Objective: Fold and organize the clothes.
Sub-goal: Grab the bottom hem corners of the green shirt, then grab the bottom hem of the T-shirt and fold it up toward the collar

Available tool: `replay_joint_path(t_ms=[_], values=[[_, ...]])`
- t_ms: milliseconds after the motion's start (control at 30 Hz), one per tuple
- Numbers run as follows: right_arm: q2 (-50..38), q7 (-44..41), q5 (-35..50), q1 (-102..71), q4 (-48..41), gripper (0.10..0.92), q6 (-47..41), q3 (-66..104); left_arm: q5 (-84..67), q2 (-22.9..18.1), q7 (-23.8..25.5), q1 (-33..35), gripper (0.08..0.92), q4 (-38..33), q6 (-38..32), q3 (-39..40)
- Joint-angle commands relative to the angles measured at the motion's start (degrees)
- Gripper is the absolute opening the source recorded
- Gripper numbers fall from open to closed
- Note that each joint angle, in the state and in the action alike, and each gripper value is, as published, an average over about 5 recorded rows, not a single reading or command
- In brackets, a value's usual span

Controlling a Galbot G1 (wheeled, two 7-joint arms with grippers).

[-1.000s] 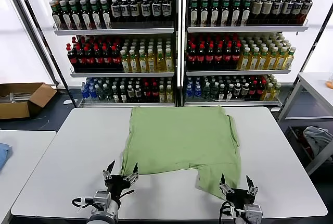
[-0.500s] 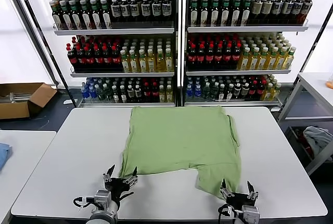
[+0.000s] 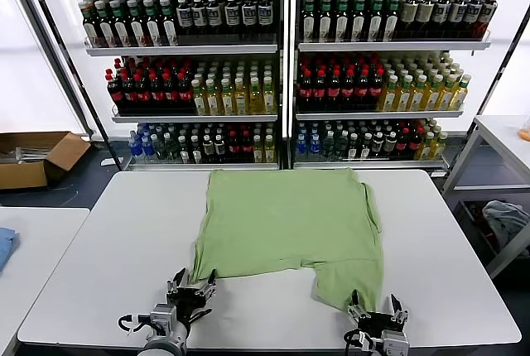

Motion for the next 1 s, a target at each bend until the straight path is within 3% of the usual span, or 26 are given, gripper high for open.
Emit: replay_joint_path(t_ms=[33, 567, 667, 1000], values=[[0.0, 0.3, 0.3, 0.0, -0.5, 0.586, -0.5, 0.0, -0.1, -0.1, -0.1, 0.0, 0.567, 0.5, 0.3, -0.1], [-0.8, -3.5, -0.2, 0.0, 1.8, 0.132, 2.1, 0.2, -0.4, -0.1, 0.8, -0.1, 0.126, 1.0, 0.0, 0.2], [-1.1, -5.7, -0.5, 0.2, 2.6, 0.106, 4.1, 0.5, -1.5, -0.1, 0.7, -0.3, 0.088, 0.4, -1.8, 0.3], [-1.1, -10.4, -0.1, 7.6, 2.2, 0.106, 7.6, 2.4, -6.2, -0.2, -0.6, -5.6, 0.083, -1.5, -10.1, 2.1]])
